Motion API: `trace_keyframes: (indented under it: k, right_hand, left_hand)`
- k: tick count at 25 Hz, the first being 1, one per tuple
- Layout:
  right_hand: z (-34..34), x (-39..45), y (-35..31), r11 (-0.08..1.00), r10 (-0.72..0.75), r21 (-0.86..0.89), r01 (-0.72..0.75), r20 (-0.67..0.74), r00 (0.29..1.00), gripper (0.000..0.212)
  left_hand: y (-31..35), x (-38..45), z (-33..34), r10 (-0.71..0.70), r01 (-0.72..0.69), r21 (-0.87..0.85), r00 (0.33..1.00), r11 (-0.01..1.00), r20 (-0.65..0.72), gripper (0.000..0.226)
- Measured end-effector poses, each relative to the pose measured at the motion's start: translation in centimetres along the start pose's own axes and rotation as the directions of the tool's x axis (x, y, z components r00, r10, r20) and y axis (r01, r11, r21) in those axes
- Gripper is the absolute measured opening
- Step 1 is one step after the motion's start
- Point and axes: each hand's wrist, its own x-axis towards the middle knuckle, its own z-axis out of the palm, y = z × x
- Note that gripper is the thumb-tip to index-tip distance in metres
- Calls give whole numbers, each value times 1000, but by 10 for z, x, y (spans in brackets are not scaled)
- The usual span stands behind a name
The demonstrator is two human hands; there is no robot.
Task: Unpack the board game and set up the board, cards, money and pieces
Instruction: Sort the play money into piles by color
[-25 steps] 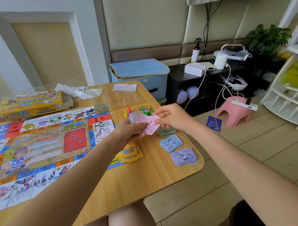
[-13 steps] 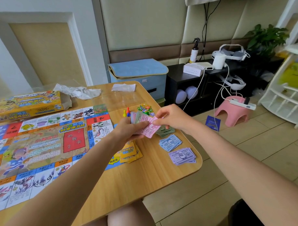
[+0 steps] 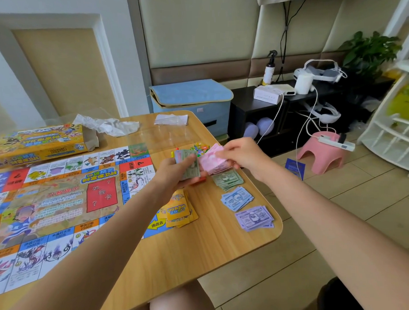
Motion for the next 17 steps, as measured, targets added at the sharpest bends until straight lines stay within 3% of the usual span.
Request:
trace_keyframes:
  k: [3,6,8,11,13,15,17]
  right_hand:
    - [-5,17,12,981,172,116,-155,-155,973,16]
    - [3,29,21,969,243,8,-245,-177,954,19]
    - [11,37,22,948,213,-197,-248,-182,960,21]
    - [20,40,24,809,137,-548,-214,-178,974,47]
    - [23,36,26,719,85,-671,-183,-177,981,37]
    - [22,31,23,705,8,-694,-146,-199,980,34]
    - [19,27,15,843,-78,-537,-40,-197,977,32]
  left_hand:
    - [-1,-1,-11,-18,18,-66,1000,998,0,14]
    - [-3,-2,-14,-37,37,-56,999,998,2,14]
    - [-2,-2,-13,-43,44,-62,999,997,15,13]
    - [-2,-2,-10,-41,41,-5,996,999,75,9]
    - [-2,-2,-9,-37,29,72,994,997,104,10]
    - [-3,-2,-9,-37,23,126,994,992,107,14]
    - [-3,-2,-7,-42,22,170,992,985,116,23]
